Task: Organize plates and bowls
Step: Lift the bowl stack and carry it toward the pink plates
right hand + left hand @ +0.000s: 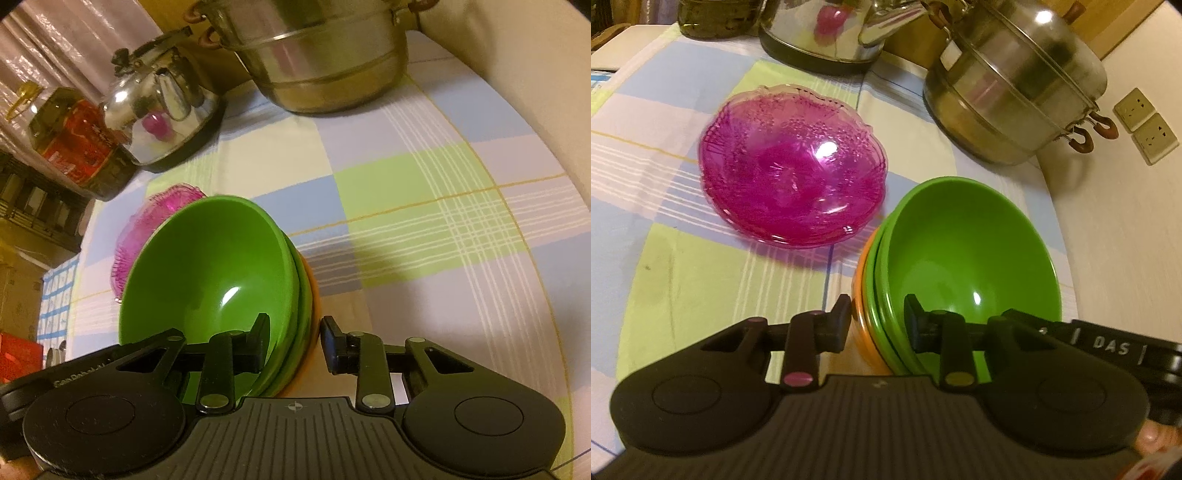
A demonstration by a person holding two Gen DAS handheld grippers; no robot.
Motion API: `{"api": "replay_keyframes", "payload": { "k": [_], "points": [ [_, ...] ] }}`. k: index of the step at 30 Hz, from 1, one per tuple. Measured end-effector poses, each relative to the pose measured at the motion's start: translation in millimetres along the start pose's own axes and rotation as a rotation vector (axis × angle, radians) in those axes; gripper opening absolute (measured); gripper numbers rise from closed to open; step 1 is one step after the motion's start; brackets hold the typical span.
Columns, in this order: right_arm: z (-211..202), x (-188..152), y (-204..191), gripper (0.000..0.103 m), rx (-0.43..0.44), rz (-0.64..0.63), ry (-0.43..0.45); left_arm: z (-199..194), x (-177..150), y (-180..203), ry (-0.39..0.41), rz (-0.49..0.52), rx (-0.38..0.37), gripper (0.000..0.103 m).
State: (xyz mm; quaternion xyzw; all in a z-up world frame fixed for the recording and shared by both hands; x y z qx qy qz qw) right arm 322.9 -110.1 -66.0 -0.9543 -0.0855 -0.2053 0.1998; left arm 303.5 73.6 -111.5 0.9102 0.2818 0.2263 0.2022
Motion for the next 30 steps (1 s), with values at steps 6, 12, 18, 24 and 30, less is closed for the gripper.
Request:
{"api": "replay_keyframes", "payload": {
  "k": [6, 12, 18, 24, 30],
  "points": [
    [-14.0, 11.3, -14.9, 0.021, -0.025, -0.037, 0.025, -18.1, 5.9, -2.6, 0.03, -0.004, -0.009, 0.022],
    [-4.5, 3.2, -18.7, 0.02, -0.003, -0.044, 0.005, -14.8, 3.4, -15.0, 0.014, -0.026, 0.008, 0.022],
    [0.0, 1.8, -23.8, 0.021, -0.028, -0.099, 0.007, -9.3, 4.7, -17.9, 0.017, -0.021, 0.004, 0.022],
    [9.5, -2.2, -16.7, 0.027, -0.008, -0.086, -0.016, -0.2, 4.6, -19.4, 0.004, -0.027, 0.009, 0.023],
    [24.5, -9.3, -8.2, 0.037, 0.032, -0.022, -0.059, 6.3, 4.2, -19.5, -0.008, -0.026, 0.01, 0.026]
  ]
}}
Point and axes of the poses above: each gripper's, at about its wrist camera, not at the fingertips, and z roughly the way its jaws point, y to its right, x to its top, the point moved 7 cm from there along z, roughly the way its jaws point, and after that the axes turned 12 degrees about -z, right-handed, at the moved point
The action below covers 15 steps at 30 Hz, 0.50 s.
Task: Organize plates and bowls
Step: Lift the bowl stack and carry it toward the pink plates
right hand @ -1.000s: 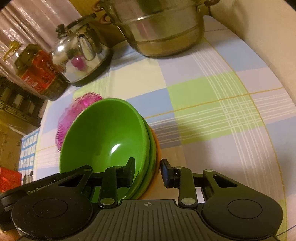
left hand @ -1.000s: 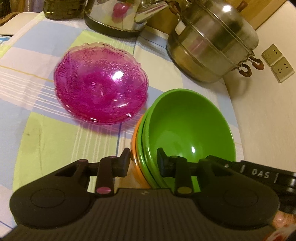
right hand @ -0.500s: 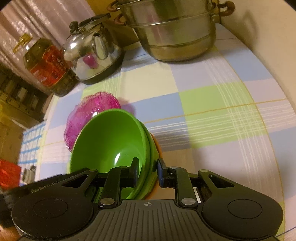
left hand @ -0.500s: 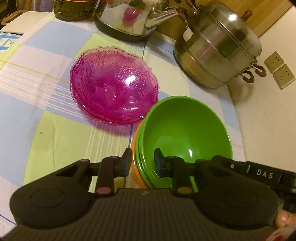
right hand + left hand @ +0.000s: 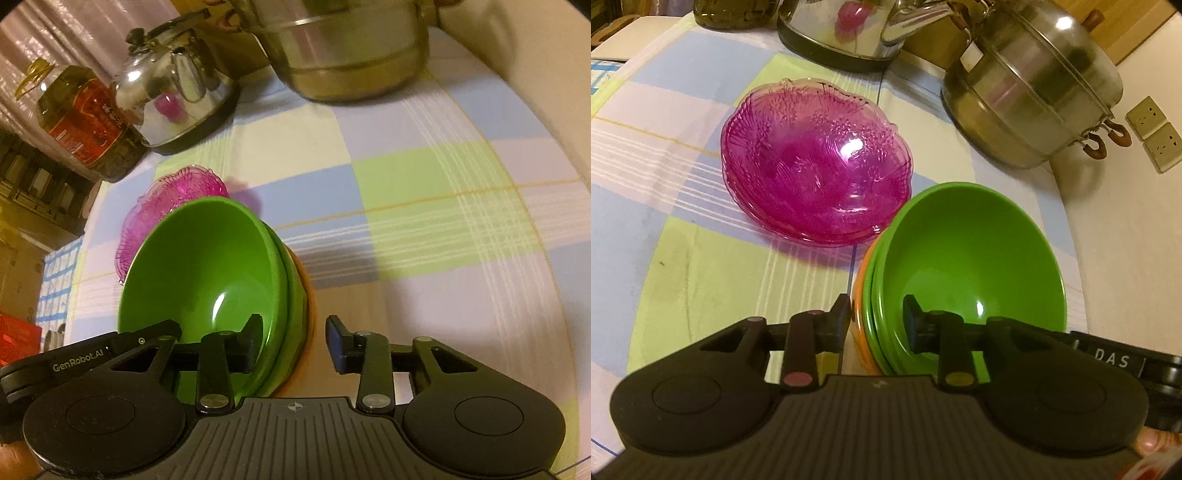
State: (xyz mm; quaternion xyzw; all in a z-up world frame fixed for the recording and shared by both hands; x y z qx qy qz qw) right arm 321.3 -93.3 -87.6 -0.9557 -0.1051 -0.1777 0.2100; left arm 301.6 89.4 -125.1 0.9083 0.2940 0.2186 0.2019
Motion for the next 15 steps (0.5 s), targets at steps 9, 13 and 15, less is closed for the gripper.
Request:
{"api": "replay_keyframes", "payload": {
  "k": [9, 13, 15],
  "points": [
    [18.6, -8.1, 0.2, 0.032, 0.013, 0.032, -0.034, 2.1, -1.5, 3.0, -0.007, 0.014, -0.004, 0.031],
    [16.4, -11.2, -0.6, 0.029, -0.015, 0.018, -0.029, 1.3, -3.7, 5.7, -0.005, 0.036, 0.006, 0.032],
    [15.1, -13.3, 0.8, 0.029, -0.01, 0.031, -0.027, 0.5, -4.3, 6.0, -0.007, 0.037, 0.002, 0.032]
  ]
}}
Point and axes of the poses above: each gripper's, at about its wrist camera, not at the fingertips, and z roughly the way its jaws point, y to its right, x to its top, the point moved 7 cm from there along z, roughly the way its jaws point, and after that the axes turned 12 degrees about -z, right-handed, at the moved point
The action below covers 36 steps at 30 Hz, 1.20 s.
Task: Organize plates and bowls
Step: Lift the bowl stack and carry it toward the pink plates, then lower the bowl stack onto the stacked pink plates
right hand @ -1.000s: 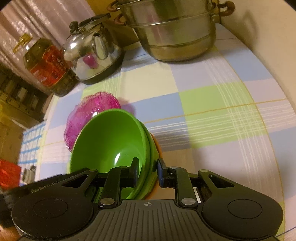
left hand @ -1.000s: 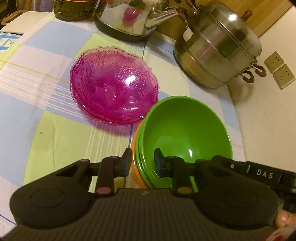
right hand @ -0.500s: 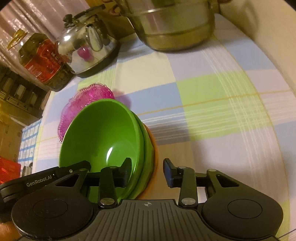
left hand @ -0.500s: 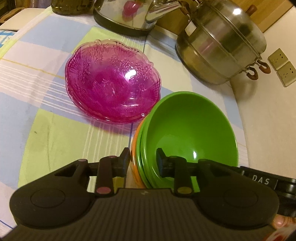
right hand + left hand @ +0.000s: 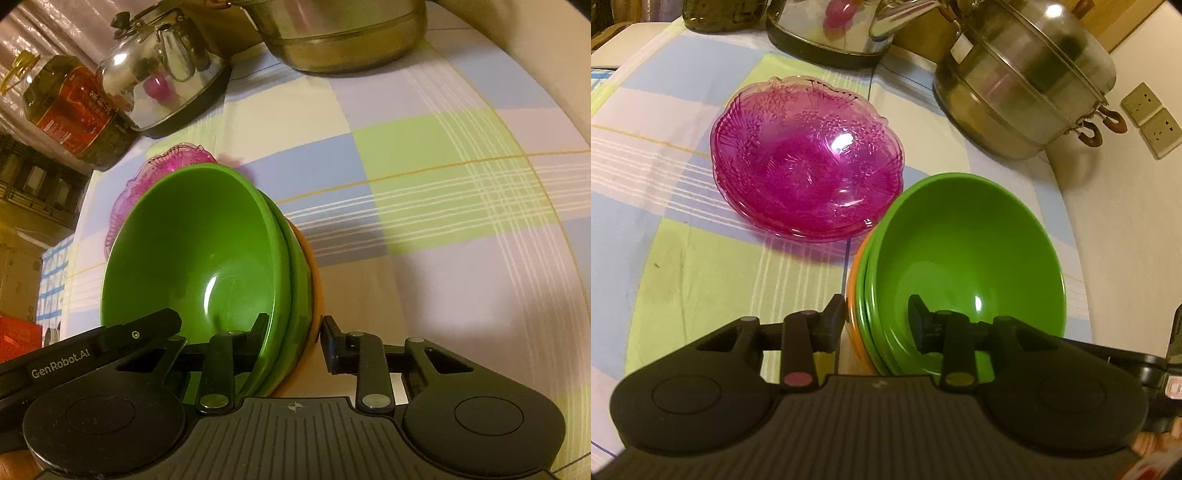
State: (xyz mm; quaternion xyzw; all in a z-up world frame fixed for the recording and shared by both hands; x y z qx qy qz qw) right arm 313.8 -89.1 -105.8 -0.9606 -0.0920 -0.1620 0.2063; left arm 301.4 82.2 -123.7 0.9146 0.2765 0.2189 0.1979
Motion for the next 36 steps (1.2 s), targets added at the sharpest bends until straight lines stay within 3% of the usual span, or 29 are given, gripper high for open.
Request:
{"api": "replay_keyframes", "payload": {
  "k": [10, 21, 36],
  "points": [
    [-28.3, 17.0, -12.2, 0.029, -0.007, -0.008, 0.045, -24.8, 16.0, 14.7, 0.026, 0.015, -0.036, 0.031],
    [-53.2, 64.6, -46.7, 0.029, 0.0, -0.047, 0.093, -60.3, 61.2, 22.3, 0.086, 0.003, -0.045, 0.019],
    [-12.2, 121.0, -97.4, 0.029, 0.054, -0.094, 0.082, -65.2, 129.1, -13.2, 0.137, -0.029, 0.009, 0.018]
  ]
}}
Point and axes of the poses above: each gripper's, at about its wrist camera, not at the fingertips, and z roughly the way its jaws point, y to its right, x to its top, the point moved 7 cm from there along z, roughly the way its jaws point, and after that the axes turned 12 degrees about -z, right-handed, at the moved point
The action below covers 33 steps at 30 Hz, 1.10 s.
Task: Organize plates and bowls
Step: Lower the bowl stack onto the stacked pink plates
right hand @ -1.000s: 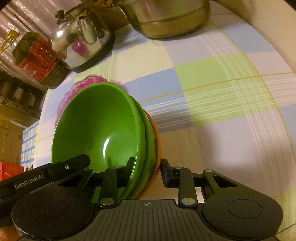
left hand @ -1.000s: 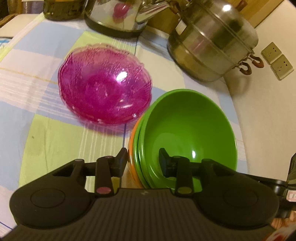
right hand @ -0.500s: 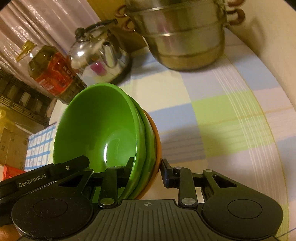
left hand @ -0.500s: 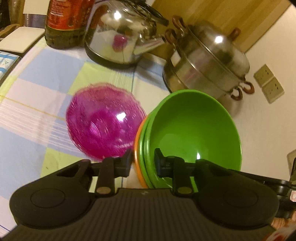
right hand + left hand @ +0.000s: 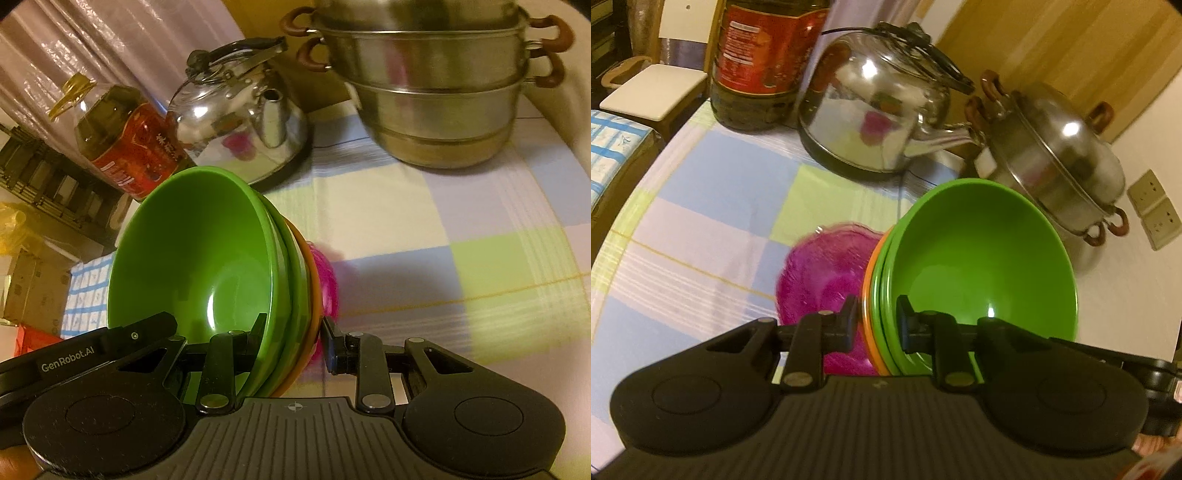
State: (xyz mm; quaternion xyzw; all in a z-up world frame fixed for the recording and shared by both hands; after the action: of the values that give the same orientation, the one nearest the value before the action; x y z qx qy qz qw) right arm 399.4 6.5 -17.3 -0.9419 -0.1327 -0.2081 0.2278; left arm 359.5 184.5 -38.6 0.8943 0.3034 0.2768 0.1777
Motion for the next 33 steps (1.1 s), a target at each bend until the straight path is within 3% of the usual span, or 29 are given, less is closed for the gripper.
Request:
{"api": "replay_keyframes", "payload": {
  "k": [15, 33],
  "points": [
    [66.1, -1.4, 8.1, 0.029, 0.032, 0.034, -0.074, 49.6, 10.4, -36.2, -0.036, -0.026, 0.065, 0.018],
    [96.5, -0.7, 14.1, 0.029, 0.042, 0.041, -0.103, 73.9, 15.3, -43.8, -0.04, -0.014, 0.094, 0.018]
  ]
}}
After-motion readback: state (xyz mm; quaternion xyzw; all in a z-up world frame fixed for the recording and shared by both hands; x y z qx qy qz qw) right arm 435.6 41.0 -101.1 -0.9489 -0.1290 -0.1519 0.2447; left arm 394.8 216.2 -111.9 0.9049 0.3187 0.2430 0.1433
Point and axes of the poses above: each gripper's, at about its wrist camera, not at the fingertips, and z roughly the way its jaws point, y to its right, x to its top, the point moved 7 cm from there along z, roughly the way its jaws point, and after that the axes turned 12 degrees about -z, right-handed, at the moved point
